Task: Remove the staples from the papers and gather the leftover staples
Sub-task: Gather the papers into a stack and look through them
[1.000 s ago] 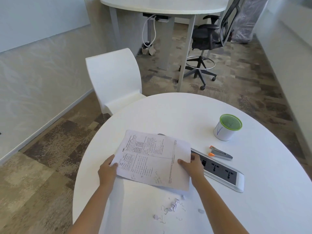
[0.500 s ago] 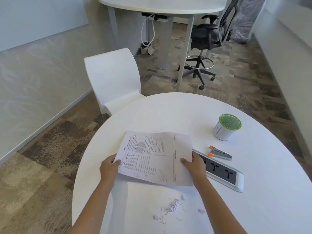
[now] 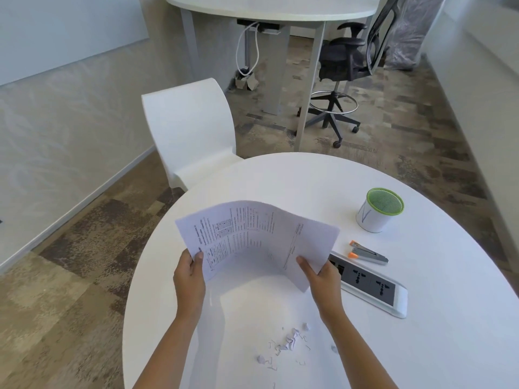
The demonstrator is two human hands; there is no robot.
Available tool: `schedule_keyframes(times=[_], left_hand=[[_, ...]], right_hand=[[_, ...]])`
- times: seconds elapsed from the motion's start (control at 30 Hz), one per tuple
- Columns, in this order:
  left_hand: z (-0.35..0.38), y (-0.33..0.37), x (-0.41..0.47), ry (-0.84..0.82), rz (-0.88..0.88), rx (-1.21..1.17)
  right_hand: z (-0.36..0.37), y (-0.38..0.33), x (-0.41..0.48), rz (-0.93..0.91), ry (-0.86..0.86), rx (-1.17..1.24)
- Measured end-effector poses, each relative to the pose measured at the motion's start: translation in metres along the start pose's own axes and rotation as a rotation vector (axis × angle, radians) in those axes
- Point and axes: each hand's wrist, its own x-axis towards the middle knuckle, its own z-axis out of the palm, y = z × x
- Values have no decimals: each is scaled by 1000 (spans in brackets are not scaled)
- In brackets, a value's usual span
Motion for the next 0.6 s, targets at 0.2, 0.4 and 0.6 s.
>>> schedule_keyframes(times=[0.2, 0.4, 0.6], left_hand=[[1, -3, -4, 31, 47, 53], [5, -5, -1, 14, -49, 126], [-8, 22, 27, -72, -167, 16]], right_hand=[[-1, 2, 2, 7, 21, 15], [-5, 12, 8, 88, 5, 20], [-30, -7, 26, 48, 58, 109]])
